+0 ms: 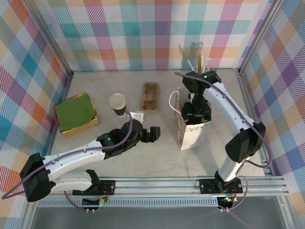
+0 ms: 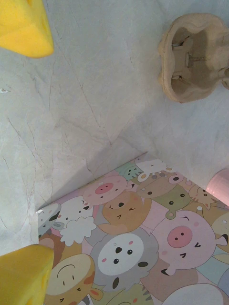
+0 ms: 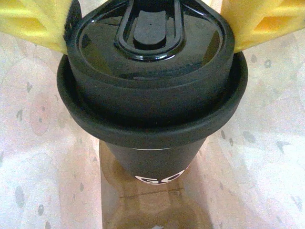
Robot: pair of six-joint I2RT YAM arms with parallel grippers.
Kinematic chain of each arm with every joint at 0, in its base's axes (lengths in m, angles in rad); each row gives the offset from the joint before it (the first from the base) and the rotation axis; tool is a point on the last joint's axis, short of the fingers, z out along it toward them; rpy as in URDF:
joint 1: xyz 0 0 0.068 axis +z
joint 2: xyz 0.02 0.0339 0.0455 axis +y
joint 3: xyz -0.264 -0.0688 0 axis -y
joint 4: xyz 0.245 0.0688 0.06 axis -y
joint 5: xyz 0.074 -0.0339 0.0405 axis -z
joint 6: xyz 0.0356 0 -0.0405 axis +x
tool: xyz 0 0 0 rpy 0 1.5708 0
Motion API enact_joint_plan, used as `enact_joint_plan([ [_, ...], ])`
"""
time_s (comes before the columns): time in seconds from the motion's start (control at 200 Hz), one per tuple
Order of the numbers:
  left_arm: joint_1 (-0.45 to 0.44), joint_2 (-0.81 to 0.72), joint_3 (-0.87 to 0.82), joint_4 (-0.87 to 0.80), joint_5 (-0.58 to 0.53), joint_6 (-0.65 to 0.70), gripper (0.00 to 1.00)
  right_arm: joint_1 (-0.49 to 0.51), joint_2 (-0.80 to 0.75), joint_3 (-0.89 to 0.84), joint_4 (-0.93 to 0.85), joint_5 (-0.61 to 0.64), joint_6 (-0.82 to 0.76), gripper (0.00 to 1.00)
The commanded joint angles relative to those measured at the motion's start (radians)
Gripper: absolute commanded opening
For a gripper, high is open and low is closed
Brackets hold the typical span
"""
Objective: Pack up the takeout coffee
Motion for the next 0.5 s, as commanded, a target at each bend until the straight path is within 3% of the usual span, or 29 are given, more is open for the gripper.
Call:
enact_joint_plan([
  [0.0,0.012,-0.007,-0.009,0.002,0.003,0.001,1.0,-0.006,0.009,-0.013,-0.171,0.018,-0.007,0.67],
  [0.495,0.013,0.0,-0.004,-0.006,0.01,-0.002,1.0,-0.006,0.01,-0.056,-0.138,-0.003,-0.012,0.67],
])
